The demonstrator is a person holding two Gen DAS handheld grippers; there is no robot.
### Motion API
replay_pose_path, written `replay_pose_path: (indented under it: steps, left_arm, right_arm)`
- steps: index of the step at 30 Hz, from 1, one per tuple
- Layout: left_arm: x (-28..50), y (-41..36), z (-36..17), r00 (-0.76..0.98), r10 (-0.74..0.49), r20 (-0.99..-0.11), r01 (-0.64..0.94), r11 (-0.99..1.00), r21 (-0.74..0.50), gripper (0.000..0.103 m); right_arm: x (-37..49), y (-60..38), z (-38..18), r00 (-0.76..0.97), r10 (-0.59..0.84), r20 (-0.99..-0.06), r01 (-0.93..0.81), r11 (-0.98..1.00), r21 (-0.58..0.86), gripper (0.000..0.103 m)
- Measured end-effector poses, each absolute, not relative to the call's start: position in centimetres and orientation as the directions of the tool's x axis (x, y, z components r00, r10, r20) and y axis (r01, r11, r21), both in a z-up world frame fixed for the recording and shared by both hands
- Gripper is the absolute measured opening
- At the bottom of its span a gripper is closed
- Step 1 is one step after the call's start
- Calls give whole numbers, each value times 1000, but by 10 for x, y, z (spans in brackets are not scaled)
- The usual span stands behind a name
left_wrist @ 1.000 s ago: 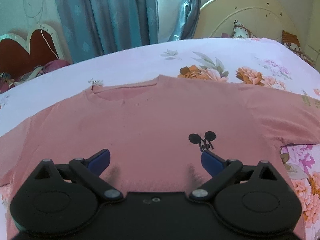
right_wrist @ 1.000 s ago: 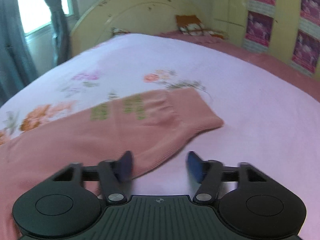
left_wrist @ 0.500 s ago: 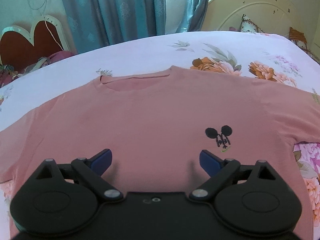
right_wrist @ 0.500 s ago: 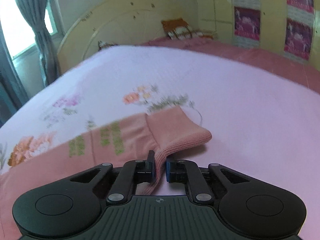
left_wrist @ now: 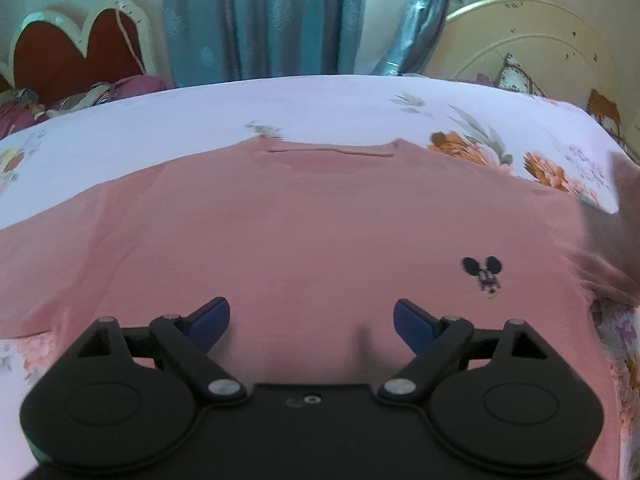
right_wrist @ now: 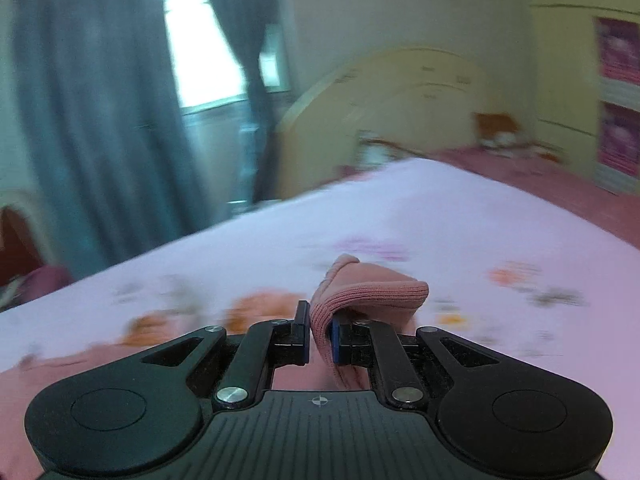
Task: Fold small clothes
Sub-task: 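Fold the held sleeve across the sweatshirt body with the right tool, release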
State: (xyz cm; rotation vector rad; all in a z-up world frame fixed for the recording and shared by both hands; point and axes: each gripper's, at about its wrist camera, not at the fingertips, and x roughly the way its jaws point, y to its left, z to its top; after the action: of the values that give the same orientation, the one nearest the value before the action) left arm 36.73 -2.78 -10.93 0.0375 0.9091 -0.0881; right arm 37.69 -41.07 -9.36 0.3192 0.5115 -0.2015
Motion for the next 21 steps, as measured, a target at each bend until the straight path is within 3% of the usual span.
replay_pose_path:
  steps: [8, 14, 17, 18, 19, 21]
  left_arm:
    - [360, 32, -108, 631, 0, -776, 31, 999, 25, 84]
    - [360, 58, -111, 625, 9, -780, -3, 1000, 9, 84]
    - [361, 61, -111, 625, -21, -780, 10, 1000, -19, 84]
    - [361, 60, -111, 627, -39, -778, 21, 999, -34, 85]
    - [361, 59, -110, 628, -56, -776, 32, 998, -46, 85]
    - [359, 54, -111, 633, -93, -768, 61, 996, -70, 87]
  right_arm:
    - [405, -250, -101, 844, 166, -510, -28, 963, 269, 9]
    - [409, -169, -142, 736, 312, -601, -161, 943, 292, 9]
    - [405, -149, -158, 685, 314, -657, -175, 947, 270, 11]
    - [402, -146, -160, 672, 318, -668, -186, 947, 264, 23]
    - [399, -146, -160, 667, 336, -665, -196, 940, 278, 46]
    - [391, -153, -156, 685, 351, -638, -202, 933, 297, 59]
